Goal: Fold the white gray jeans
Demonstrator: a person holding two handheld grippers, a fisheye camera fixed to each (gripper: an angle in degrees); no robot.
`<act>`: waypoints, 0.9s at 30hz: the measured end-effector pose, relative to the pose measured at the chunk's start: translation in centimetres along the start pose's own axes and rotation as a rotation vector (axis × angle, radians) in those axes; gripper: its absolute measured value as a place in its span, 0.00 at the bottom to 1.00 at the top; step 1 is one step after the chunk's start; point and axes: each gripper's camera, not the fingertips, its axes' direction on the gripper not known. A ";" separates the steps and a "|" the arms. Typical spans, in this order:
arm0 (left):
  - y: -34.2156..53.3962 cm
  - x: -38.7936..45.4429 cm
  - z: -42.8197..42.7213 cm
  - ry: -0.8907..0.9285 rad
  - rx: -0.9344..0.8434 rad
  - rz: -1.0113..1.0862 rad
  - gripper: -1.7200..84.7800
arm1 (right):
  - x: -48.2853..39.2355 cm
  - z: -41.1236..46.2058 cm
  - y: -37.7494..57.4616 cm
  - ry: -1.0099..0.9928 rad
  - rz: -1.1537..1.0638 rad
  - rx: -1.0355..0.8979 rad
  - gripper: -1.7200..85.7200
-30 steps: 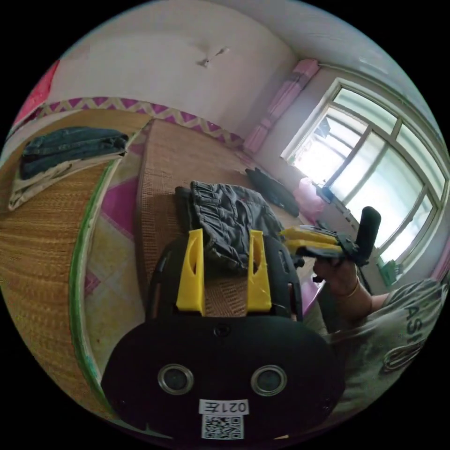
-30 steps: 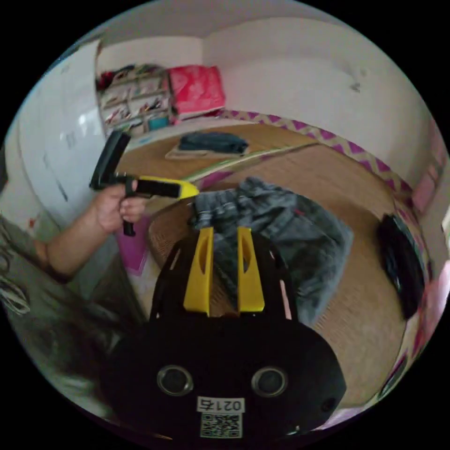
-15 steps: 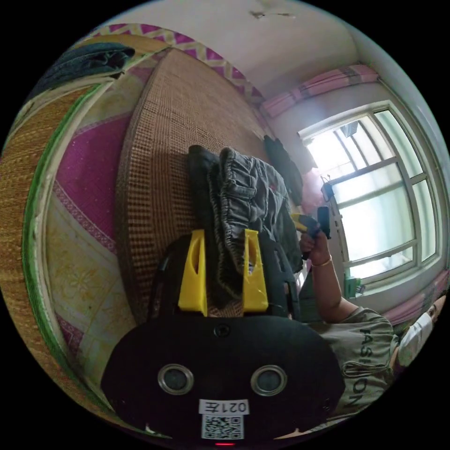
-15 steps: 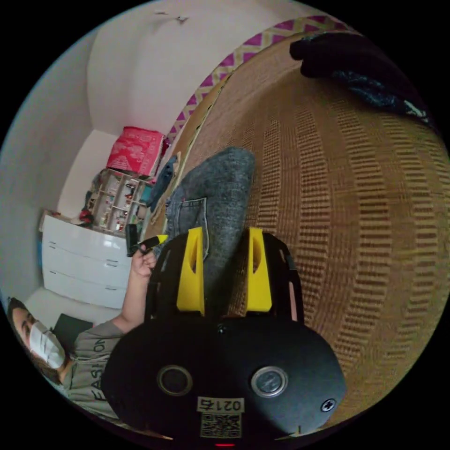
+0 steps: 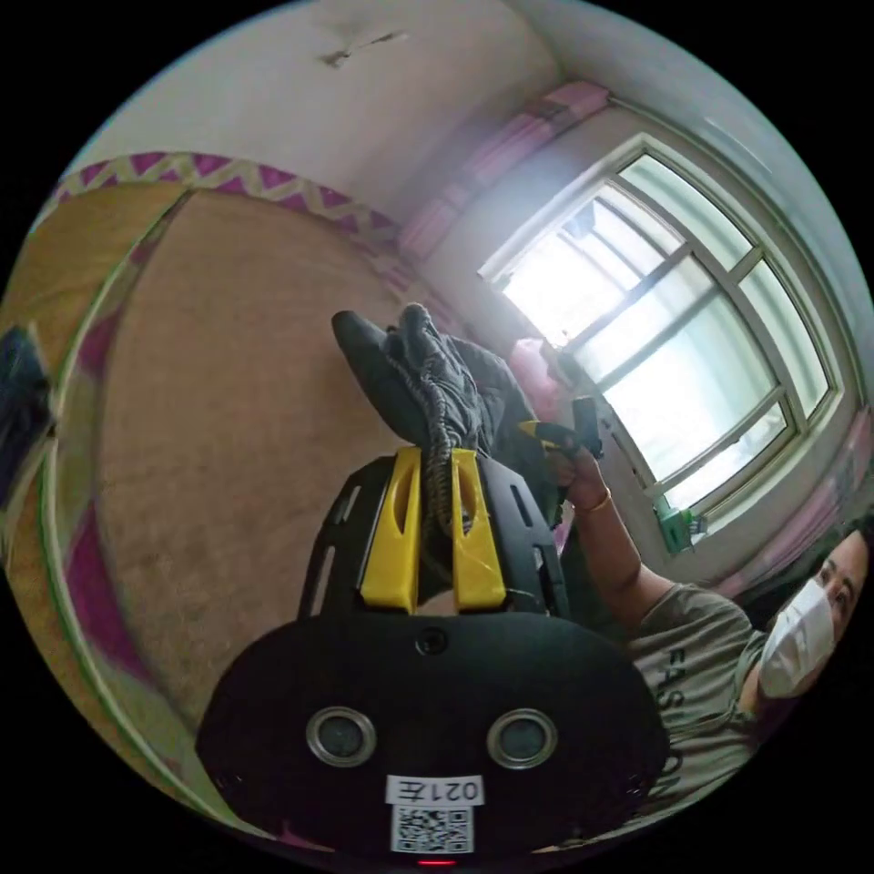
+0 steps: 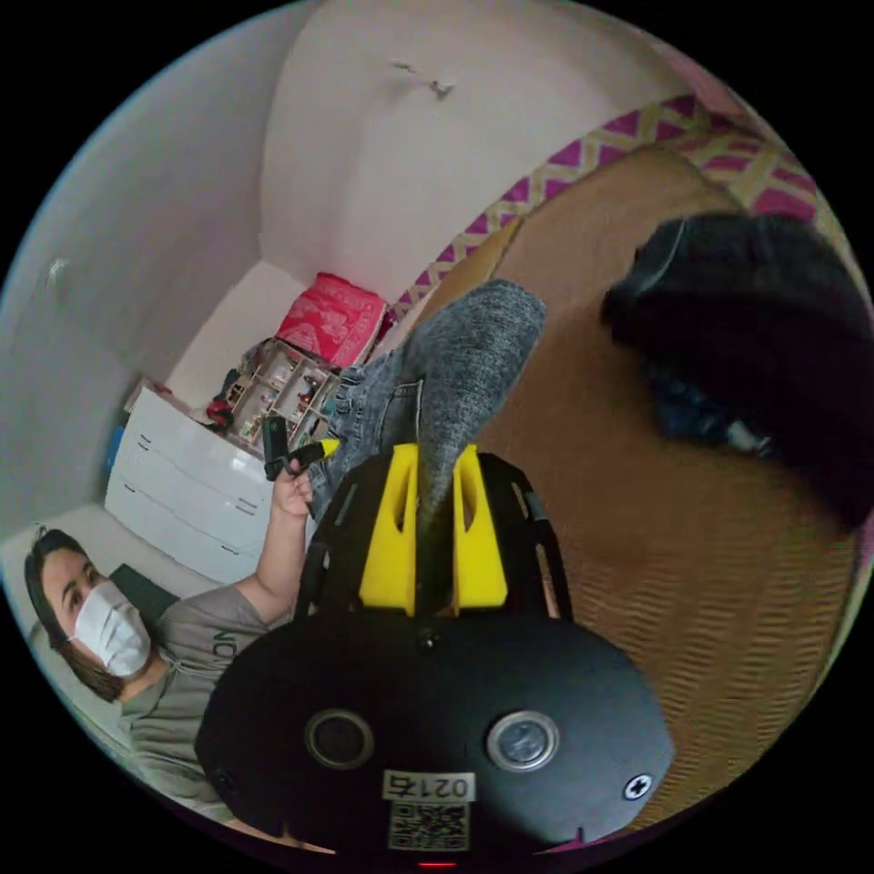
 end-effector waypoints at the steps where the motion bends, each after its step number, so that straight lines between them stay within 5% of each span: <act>1: -1.5 0.5 1.2 0.007 -0.006 0.004 0.08 | 0.1 -1.6 -1.1 0.025 -0.014 0.010 0.09; 6: -13.2 3.8 11.7 0.065 -0.029 0.023 0.08 | 2.3 -12.5 -10.7 0.242 -0.031 0.066 0.09; 14: -14.5 1.1 20.9 -0.075 -0.074 -0.016 0.11 | 11.8 -10.1 -14.7 0.739 0.216 -0.047 0.16; 20: -7.5 1.9 15.4 -0.228 -0.085 0.138 0.07 | 6.9 -7.5 -11.8 0.638 0.035 0.092 0.13; 27: 5.1 6.1 0.4 -0.628 0.213 0.216 0.02 | -9.6 5.1 -6.7 0.374 -0.378 0.087 0.12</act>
